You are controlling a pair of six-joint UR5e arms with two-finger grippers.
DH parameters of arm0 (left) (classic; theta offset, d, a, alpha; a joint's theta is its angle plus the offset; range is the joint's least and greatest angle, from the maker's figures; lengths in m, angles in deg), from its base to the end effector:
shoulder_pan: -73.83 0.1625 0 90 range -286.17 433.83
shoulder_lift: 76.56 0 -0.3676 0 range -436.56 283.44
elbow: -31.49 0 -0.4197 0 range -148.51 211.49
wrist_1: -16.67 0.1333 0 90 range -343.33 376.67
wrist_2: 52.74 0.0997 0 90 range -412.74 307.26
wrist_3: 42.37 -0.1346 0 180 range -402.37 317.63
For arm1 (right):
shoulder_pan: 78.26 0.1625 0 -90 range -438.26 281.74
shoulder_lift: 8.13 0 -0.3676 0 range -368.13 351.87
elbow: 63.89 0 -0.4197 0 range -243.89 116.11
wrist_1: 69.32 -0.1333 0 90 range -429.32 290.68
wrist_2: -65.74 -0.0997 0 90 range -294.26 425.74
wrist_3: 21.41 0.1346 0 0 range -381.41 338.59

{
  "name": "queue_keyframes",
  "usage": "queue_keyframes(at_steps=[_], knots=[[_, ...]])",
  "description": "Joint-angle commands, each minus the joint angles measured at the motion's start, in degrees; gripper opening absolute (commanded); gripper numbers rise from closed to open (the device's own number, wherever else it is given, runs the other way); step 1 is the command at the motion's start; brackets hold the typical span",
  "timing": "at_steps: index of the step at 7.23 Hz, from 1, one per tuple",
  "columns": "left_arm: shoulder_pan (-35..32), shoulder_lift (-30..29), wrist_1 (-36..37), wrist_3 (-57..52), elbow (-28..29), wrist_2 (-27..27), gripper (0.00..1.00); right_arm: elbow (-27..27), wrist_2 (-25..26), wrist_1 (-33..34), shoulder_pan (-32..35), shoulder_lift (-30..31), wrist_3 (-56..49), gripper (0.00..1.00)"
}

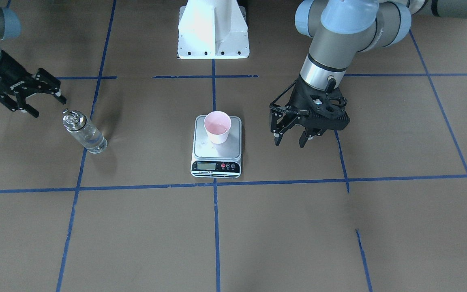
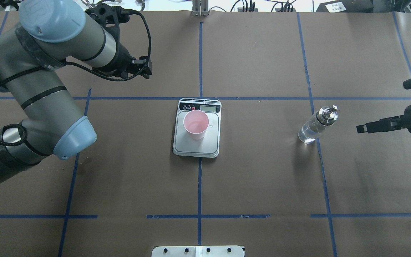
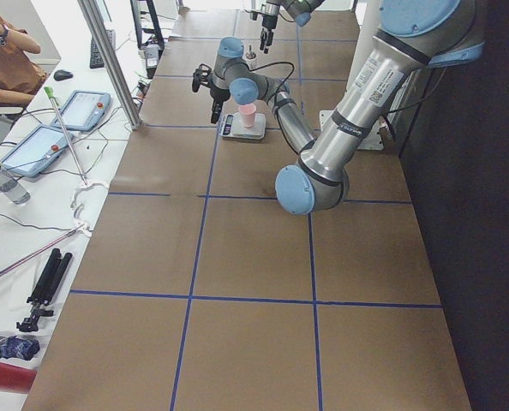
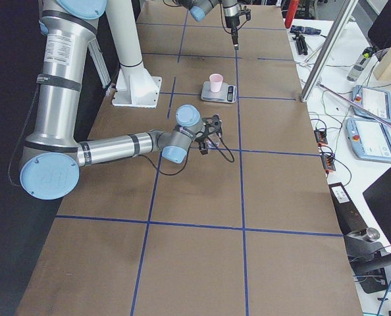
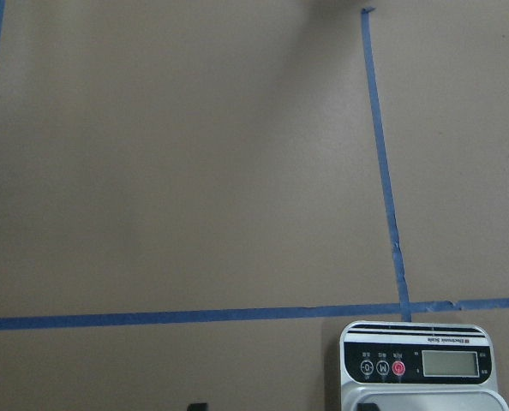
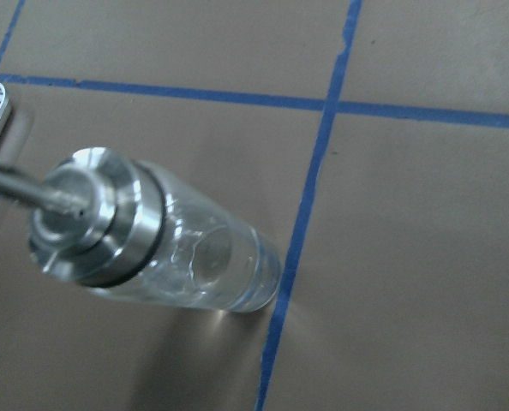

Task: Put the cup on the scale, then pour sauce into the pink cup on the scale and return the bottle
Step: 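Raise the left arm away while the right gripper approaches the glass bottle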

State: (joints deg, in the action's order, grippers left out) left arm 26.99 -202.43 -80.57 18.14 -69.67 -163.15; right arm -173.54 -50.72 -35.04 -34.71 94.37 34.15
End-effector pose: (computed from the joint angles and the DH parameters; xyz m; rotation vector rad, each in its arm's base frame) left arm 0.3899 -0.5420 0.1460 0.3199 0.9392 -0.1089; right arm -0.3043 -0.3905 0.4354 0.3548 -1.0949 -0.1122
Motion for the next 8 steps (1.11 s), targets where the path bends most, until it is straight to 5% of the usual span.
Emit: queue_keyframes(at_steps=[1, 3, 6, 8], knots=[[-2.2, 1.1, -1.6, -6.7, 2.4, -0.1, 0.65, -3.7, 17.7, -0.1, -12.6, 1.6, 7.3, 0.96], [-3.1, 2.0, -1.7, -8.7, 2.4, 0.0, 0.65, -4.1, 43.4, 2.5, -26.1, 1.2, 8.2, 1.00], [-3.6, 4.6, -1.5, -14.8, 2.5, 0.1, 0.66, -3.9, 56.8, 9.0, -29.4, -2.2, 15.8, 0.99], [-6.8, 8.0, -1.3, -25.0, 3.0, -0.2, 0.68, -2.7, 60.6, 9.8, -29.3, -4.1, 19.1, 0.99]])
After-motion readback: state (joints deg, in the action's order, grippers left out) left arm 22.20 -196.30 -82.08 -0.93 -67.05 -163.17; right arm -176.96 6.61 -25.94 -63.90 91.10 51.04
